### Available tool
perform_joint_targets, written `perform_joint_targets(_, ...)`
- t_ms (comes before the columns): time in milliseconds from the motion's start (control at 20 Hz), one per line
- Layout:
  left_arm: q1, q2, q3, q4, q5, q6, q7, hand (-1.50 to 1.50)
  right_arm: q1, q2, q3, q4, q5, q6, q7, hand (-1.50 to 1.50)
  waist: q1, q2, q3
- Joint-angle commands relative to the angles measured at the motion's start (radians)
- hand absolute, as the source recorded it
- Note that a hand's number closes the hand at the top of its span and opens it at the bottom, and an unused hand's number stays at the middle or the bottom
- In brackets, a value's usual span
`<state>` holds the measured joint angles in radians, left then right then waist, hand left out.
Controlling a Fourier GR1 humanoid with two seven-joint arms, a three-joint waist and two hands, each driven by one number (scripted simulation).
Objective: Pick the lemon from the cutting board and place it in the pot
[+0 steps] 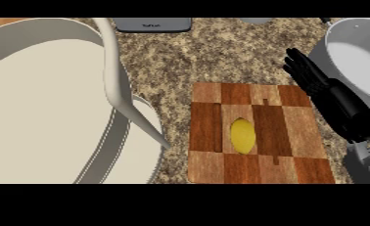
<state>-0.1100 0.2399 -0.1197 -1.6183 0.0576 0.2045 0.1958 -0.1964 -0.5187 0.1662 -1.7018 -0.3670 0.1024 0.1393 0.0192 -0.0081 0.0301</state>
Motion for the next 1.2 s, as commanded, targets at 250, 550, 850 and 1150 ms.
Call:
perform_joint_targets(250, -0.109, 0.049, 0.158, -0.019, 0.038, 0.034, -0.008, 0.0, -0.096, 0.045, -0.183, 0.298, 0.11, -0.068, -0.332, 1.5, 0.001, 0.018, -0.027)
perform_joint_targets(550, -0.109, 0.006, 0.132, 0.018, 0.065, 0.017, 0.002, 0.0, 0.037, 0.073, -0.144, 0.415, 0.346, -0.234, -0.644, -1.5, -0.017, 0.015, -0.027)
perform_joint_targets(850, -0.087, 0.055, 0.204, 0.008, 0.099, -0.028, 0.003, 0.0, 0.075, 0.007, -0.128, 0.19, 0.332, -0.119, -0.586, -1.5, -0.028, 0.005, -0.031)
perform_joint_targets(1150, -0.091, 0.019, 0.159, 0.0, 0.079, -0.013, 0.017, 0.0, -0.004, -0.108, -0.015, 0.116, 0.395, 0.036, -0.301, -1.5, -0.021, 0.005, -0.032)
